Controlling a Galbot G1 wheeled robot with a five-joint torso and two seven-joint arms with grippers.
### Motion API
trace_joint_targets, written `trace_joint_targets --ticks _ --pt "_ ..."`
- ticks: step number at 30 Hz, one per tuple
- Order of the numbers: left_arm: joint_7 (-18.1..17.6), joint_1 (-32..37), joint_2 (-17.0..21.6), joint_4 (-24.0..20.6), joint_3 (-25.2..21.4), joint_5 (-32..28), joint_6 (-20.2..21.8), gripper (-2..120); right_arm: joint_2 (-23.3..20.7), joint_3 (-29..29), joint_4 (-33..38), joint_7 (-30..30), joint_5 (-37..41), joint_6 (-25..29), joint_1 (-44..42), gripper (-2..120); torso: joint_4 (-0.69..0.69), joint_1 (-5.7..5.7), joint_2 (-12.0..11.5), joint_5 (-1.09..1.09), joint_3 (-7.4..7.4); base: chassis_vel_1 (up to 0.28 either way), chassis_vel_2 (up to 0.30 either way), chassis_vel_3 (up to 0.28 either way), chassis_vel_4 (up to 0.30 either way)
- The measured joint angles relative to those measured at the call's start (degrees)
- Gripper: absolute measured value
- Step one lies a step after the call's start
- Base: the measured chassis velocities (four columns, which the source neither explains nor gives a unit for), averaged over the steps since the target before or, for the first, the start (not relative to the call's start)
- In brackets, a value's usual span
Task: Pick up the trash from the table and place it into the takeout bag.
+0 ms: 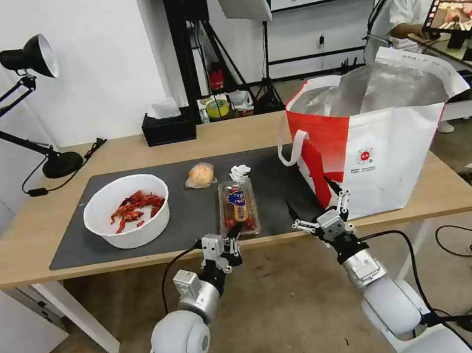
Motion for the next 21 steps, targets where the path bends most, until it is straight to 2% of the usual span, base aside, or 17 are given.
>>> trace_joint_targets --ticks 2,4,5,7,8,11,15,17,21 --pt "-0.01 -0.01 -0.01 0.02 0.0 0.0 -0.01 0 -0.15 -0.9 0.1 -0.05 2.54 -0.7 0.18 100 0.0 0.0 0.0 0.0 0.0 0.0 0.0 0.0 0.0" --pt "-0.02 -0.03 -0.02 0.03 -0.01 0.0 -0.02 0 -0.27 -2.73 0.51 -0.21 8.86 -2.36 0.58 100 0.0 0.0 0.0 0.0 0.0 0.0 0.0 0.0 0.0" --pt "-0.02 -0.03 -0.02 0.03 -0.01 0.0 -0.02 0 -0.27 -2.73 0.51 -0.21 8.86 -2.36 0.58 100 0.0 0.0 0.0 0.0 0.0 0.0 0.0 0.0 0.0" --pt "-0.03 -0.02 0.07 -0.02 -0.06 0.0 -0.03 0 -0.31 -4.31 0.86 -0.63 15.92 -3.82 1.07 100 0.0 0.0 0.0 0.0 0.0 0.0 0.0 0.0 0.0" --pt "-0.03 -0.02 0.07 -0.02 -0.06 0.0 -0.03 0 -0.31 -4.31 0.86 -0.63 15.92 -3.82 1.07 100 0.0 0.0 0.0 0.0 0.0 0.0 0.0 0.0 0.0" --pt "-0.08 0.14 0.22 -0.21 -0.21 -0.02 -0.03 0 -0.24 -5.96 1.69 -0.61 26.09 -6.53 1.92 100 0.0 0.0 0.0 0.0 0.0 0.0 0.0 0.0 0.0" --pt "-0.08 0.26 0.23 -0.25 -0.23 -0.02 -0.05 0 -0.08 -6.48 1.83 -0.12 31.41 -8.28 2.86 100 0.0 0.0 0.0 -0.01 0.0 0.0 0.0 0.0 0.0" --pt "-0.09 0.35 0.1 -0.25 -0.23 -0.03 -0.07 0 0.01 -6.97 1.87 1.07 37.47 -10.99 4.28 100 0.0 0.0 0.0 -0.01 0.0 0.0 0.0 0.0 0.0" --pt "-0.09 0.44 -0.08 -0.31 -0.1 -0.02 -0.1 0 0.09 -7.49 1.33 2.52 43.54 -14.12 6.34 100 0.0 0.0 0.0 -0.01 0.0 0.0 0.0 0.0 0.0"
